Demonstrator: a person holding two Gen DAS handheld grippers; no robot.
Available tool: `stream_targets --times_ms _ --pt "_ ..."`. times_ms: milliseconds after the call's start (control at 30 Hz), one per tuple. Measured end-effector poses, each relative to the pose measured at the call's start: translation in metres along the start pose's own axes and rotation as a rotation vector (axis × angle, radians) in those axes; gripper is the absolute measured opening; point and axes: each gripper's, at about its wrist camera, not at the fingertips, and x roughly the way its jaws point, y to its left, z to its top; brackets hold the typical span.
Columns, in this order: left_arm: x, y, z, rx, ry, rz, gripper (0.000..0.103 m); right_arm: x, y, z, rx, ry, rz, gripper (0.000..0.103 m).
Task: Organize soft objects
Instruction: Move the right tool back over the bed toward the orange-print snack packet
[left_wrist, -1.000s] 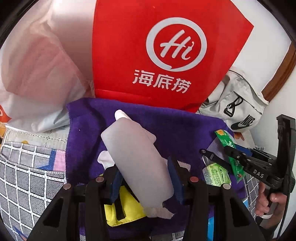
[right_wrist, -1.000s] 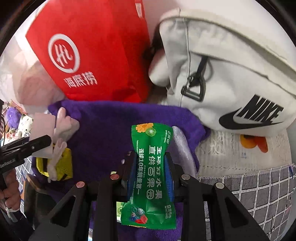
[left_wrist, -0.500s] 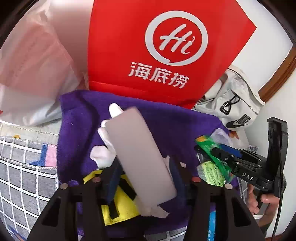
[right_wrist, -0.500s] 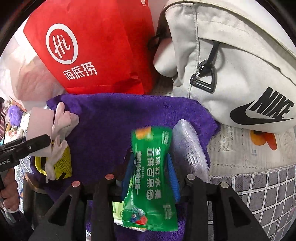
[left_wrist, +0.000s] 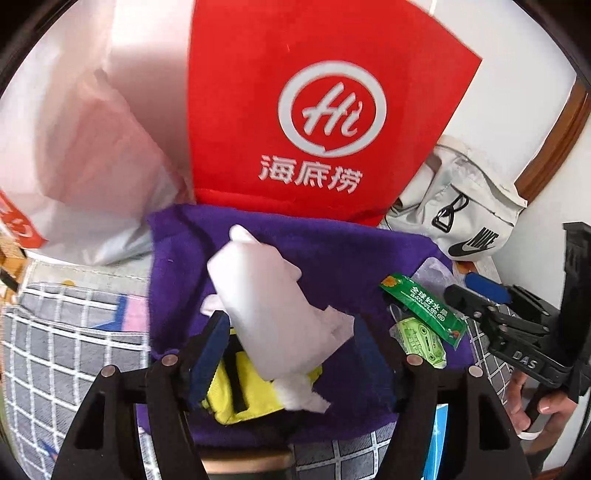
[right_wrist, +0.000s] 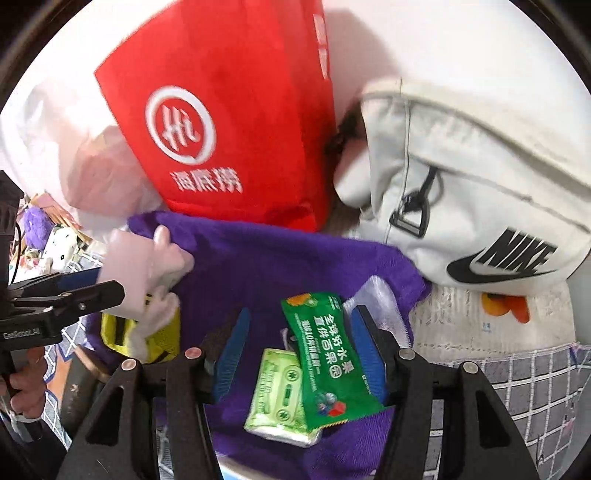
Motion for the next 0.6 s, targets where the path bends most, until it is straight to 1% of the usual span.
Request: stream_targets --times_ms 100,167,233,433,533,567,600 --pt "-0.022 0.001 -0.001 -0.002 -0.045 0.023 0.068 -0.023 0.001 -0.001 0.012 -0.031 0.017 0.057" --pt "-0.035 0.001 -0.004 -0.005 -0.057 0.019 0.068 -0.035 0.003 -0.006 0.019 -0.040 0.028 0.057" --pt "-0.047 0.001 -0.009 -0.002 -0.067 0.009 0.068 -0.044 0.008 -0.015 0.018 -0.034 0.032 0.057" --pt "-0.081 0.003 -0.034 -0.003 -0.094 0.023 0.068 -0.066 0.026 -0.051 0.015 -0.011 0.061 0.057" --pt "-0.097 0.007 -0.052 -0.010 -0.106 0.034 0.068 -0.077 0.038 -0.072 -0.008 0.001 0.073 0.051" --pt "-0.101 0.008 -0.058 -0.016 -0.108 0.042 0.068 -0.080 0.042 -0.079 -0.014 0.003 0.079 0.048" --pt "-0.105 0.009 -0.065 -0.021 -0.111 0.053 0.068 -0.085 0.048 -0.089 -0.027 0.008 0.092 0.047"
